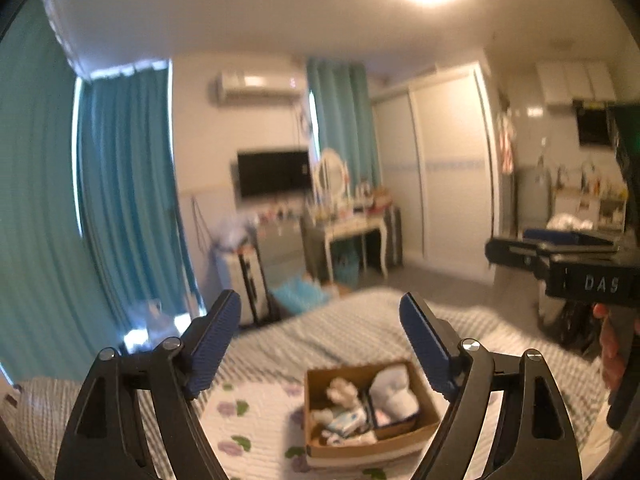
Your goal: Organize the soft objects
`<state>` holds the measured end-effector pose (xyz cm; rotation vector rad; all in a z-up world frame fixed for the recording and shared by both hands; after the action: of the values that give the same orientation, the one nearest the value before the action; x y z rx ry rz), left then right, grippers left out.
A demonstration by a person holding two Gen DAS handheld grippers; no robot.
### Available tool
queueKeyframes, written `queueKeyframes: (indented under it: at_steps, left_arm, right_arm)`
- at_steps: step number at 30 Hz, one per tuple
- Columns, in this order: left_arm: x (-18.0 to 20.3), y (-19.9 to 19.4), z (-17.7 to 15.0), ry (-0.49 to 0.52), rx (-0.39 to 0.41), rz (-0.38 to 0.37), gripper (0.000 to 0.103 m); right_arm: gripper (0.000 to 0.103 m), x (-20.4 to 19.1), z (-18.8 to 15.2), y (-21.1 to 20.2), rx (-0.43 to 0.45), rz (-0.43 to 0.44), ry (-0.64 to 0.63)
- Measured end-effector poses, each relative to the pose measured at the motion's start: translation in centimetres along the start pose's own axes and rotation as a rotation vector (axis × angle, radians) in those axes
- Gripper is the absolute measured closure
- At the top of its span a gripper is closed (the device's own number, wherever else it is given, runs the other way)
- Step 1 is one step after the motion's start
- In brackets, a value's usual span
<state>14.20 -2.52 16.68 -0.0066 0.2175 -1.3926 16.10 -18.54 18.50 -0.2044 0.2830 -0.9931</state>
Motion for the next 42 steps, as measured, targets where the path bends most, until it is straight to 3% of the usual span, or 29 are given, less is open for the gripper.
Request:
queueKeyframes:
  at_steps: [4,7,12,17,22,27,42]
  left_arm:
    - [-1.2,-3.9,0.8,-0.013,0.078,0.017,0.020]
    - [-1.8,-5.3,0.0,-0.025,0.106,0.026,0.020]
    - [-2.2,-4.4,-3.7,-0.061,0.076,0.036,0.020]
    - [-1.7,-2.3,-8.8,-0.079,0.022,0.062,0.020]
    - [-0.5,0.3,-13.9,-0.051,-0.070,0.060,0.020]
    - [0.3,2.4,-16.6,-0.045,-0.128,0.045,0.020]
    - [-0.1,2.6,-18.6,-0.053,-0.182,0.031,0.020]
  right_arm:
    - [0.000,-2.2,-0.4,-4.6,0.066,-0.042,-0.058]
    - [0.000,-3.5,-2.0,-7.0,0.119,-0.063,-0.086]
    - [0.000,-3.5,-6.3,-8.1,0.165,-0.103,-0.074]
    - [0.000,-2.2,-11.1,-6.4,0.175,-0.116,-0.050]
    - [0.000,0.2,-16.4,-1.3,0.083,-0.110,0.017]
    - [0.000,1.8,-19.4,2.2,0.013,-0.110,0.055]
    - [0.000,2.1,-20.4,3.4,-0.016,-0.115,0.056]
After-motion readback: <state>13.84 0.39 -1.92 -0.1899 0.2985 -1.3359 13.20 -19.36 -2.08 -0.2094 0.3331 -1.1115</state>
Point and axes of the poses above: each gripper's, at about its wrist camera, not at the fingertips, and y roughly the way its jaws point, x to its right, z to its top, the point moved 8 cm from there along y, roughly the way its jaws point, and after that the axes turned 15 degrees about z, right-handed, at the moved point
